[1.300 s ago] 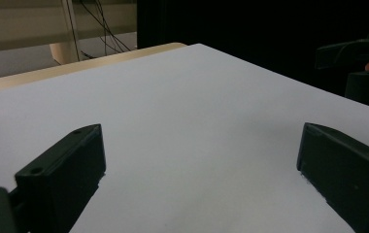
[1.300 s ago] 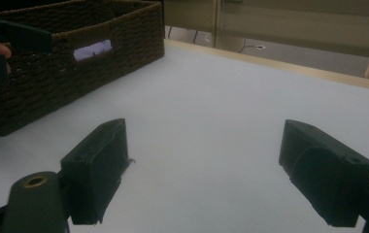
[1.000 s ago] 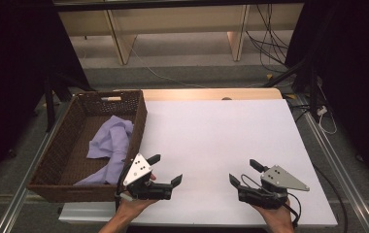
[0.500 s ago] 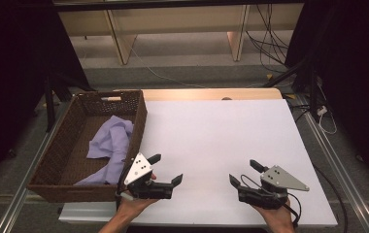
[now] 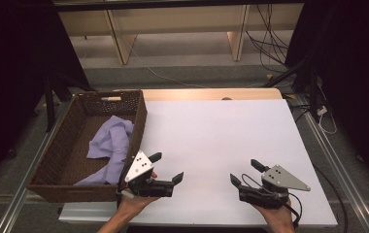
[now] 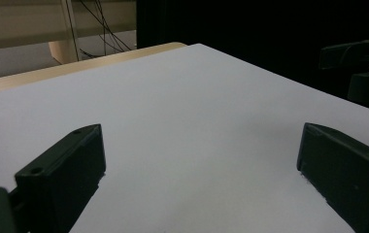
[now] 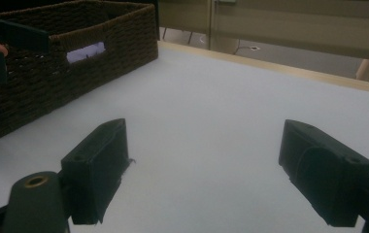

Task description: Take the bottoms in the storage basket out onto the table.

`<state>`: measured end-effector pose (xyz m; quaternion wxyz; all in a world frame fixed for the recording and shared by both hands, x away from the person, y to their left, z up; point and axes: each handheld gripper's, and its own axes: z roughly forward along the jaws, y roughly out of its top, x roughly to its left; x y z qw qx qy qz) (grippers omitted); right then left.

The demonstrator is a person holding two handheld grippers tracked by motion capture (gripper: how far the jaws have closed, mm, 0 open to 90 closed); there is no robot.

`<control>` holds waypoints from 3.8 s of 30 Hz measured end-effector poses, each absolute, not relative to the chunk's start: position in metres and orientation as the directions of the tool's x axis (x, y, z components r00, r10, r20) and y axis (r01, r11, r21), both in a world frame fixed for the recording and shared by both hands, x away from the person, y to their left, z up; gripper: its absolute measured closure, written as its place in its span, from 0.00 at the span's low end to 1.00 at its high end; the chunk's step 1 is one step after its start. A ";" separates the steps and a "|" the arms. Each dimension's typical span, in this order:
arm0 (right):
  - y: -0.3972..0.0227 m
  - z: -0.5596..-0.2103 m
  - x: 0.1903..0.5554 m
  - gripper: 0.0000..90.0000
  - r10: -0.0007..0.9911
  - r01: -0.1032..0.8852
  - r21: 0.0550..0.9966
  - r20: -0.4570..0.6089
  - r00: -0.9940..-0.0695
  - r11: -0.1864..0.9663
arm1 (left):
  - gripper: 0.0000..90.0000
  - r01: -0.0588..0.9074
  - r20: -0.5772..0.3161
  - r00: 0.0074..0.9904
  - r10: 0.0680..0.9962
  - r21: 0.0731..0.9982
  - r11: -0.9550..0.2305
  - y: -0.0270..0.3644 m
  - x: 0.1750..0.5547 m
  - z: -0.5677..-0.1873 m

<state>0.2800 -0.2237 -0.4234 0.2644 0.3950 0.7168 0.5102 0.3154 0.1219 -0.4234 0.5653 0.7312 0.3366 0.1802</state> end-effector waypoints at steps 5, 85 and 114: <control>-0.224 -0.423 0.280 0.21 0.835 0.298 0.939 0.024 -0.550 0.170 | 0.04 0.299 -0.126 0.704 0.699 0.945 -0.130 0.123 0.317 -0.419; -0.223 -0.426 0.284 0.22 0.836 0.323 0.931 0.038 -0.548 0.169 | 0.04 0.527 -0.153 0.412 0.898 0.844 -0.098 0.217 0.412 -0.372; -0.223 -0.426 0.283 0.22 0.827 0.322 0.931 0.042 -0.561 0.171 | 0.05 0.592 -0.189 0.312 0.931 0.805 -0.035 0.249 0.440 -0.382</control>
